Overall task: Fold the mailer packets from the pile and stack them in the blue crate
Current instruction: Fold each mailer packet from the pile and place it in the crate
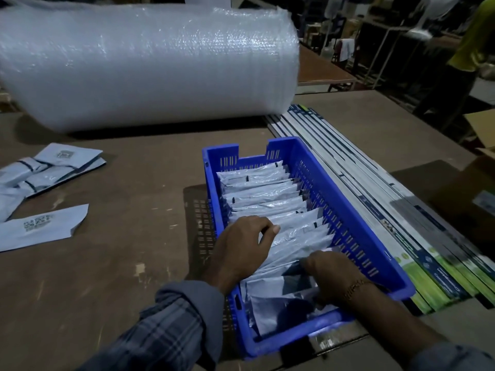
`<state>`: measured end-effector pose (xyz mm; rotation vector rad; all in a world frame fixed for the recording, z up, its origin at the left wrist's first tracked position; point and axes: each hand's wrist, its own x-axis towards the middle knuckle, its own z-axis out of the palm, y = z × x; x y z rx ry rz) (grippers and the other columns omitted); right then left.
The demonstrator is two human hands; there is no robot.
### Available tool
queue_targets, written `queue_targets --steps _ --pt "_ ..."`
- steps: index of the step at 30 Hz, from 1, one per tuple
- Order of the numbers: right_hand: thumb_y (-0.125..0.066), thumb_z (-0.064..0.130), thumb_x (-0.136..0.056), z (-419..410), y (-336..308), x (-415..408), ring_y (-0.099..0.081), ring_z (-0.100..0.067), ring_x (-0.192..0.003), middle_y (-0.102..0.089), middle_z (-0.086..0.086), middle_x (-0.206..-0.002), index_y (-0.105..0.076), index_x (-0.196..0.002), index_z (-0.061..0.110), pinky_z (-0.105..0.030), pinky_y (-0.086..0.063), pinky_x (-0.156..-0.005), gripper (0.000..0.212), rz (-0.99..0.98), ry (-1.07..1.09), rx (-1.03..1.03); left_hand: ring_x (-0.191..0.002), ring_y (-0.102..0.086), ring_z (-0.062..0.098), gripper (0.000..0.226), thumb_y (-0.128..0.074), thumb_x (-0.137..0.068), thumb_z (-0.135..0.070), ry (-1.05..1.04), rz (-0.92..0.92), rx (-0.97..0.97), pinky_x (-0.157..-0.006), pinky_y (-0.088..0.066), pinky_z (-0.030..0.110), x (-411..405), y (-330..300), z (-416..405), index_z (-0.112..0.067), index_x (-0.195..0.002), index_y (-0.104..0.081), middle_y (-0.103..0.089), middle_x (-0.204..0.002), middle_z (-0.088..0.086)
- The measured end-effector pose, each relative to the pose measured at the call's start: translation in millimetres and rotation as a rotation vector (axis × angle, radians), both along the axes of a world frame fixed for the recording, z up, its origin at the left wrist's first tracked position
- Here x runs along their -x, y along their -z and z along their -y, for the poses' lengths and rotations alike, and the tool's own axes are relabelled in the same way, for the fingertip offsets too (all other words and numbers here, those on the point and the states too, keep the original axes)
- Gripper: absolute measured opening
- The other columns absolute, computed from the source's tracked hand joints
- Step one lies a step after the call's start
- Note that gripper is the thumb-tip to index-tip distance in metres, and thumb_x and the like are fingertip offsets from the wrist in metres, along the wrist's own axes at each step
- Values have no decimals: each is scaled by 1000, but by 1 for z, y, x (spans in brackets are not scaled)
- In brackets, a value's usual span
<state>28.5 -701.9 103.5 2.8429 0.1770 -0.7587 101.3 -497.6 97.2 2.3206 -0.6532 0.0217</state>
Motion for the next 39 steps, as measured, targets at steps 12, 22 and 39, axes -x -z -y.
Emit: queue_targets --steps 12,22,39 --pt "-75 31 -84 -13 -16 -9 -67 -32 -111 -69 -10 -122 -61 -137 29 -38 -54 -88 55 -47 -145 -72 -91 -58 3 32 -48 -107 -54 -14 11 -5 -82 -51 31 0 -1 0 -31 -96 -68 -68 -93 -17" --pt "-63 29 -87 -11 -11 -18 -68 -33 -107 -71 -6 -119 -64 -128 26 -38 -50 -85 40 147 -189 72 -92 -58 4 31 -50 -107 -53 -31 13 -6 -82 -49 30 -1 -1 1 -30 -98 -70 -69 -95 -17" --pt "-71 32 -94 -24 -15 7 -65 -26 -117 -64 -3 -128 -58 -129 22 -39 -54 -96 38 199 120 94 -96 -56 4 20 -54 -108 -41 12 87 105 -87 -51 37 0 5 -3 -29 -100 -68 -66 -97 -16"
